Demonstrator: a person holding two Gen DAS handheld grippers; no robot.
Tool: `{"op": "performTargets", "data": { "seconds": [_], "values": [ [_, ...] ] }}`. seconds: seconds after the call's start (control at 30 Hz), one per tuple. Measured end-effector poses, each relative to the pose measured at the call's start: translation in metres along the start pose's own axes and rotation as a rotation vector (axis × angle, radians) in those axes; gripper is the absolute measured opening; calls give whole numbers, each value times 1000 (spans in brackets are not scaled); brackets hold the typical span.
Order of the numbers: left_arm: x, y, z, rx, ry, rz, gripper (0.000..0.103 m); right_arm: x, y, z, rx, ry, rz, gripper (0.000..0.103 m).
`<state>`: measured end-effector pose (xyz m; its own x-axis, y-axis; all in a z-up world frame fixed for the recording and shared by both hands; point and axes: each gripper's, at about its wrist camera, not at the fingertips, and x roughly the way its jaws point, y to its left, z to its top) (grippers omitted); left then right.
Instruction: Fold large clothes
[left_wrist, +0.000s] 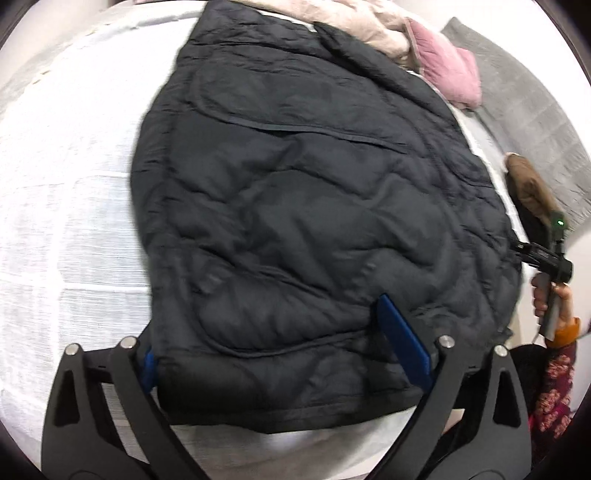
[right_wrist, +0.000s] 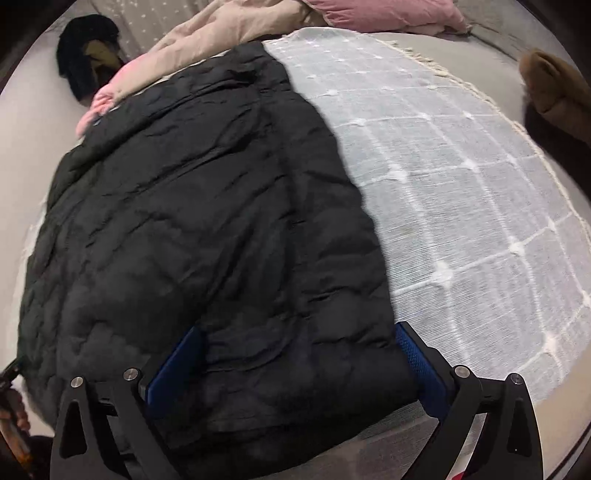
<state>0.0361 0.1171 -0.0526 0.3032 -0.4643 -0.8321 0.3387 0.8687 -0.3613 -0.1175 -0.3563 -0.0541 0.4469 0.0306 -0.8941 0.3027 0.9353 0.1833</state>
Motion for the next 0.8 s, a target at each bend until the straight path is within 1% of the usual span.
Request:
{"op": "performTargets", "data": {
  "seconds": [0.07,0.13,0.17,0.2,0.23,0.3,0.4,0.43,0.47,0.53,0.57,0.67,0.8],
  "values": [
    [0,-4,-1,0,2,-54,82,-2,9,-4,-2,-4,25,92],
    [1,-6,-1,-20,10,-120,64,-5,12,-5,22,-14,56,81],
    [2,-6,-1,-30,8,-123,60,-6,13,-5,35,-17,78,75],
    [2,-6,0,-31,2,-112,50,-6,13,-5,55,-15,112,56],
    [1,-6,0,-29,-6,-112,34,-6,13,-4,73,-10,144,35],
    [-3,-6,0,-52,-27,-141,21,-9,12,-6,129,-7,246,16],
    [-18,-11,1,-55,-104,-162,16,-29,22,-6,111,-92,244,10],
    [-27,-15,2,-49,-147,-178,14,-42,27,-7,99,-141,261,10],
    [-33,-16,1,-43,-175,-191,14,-49,28,-7,95,-172,278,9],
    [-52,-23,2,-26,-255,-222,13,-72,31,-8,100,-250,337,8],
    [-59,-26,3,-23,-282,-235,13,-85,31,-9,108,-288,373,8],
    [-90,-33,0,-24,-383,-284,12,-108,29,-12,122,-357,419,7],
    [-126,-37,-12,-28,-472,-352,11,-140,14,-22,174,-446,469,7]
  ]
}}
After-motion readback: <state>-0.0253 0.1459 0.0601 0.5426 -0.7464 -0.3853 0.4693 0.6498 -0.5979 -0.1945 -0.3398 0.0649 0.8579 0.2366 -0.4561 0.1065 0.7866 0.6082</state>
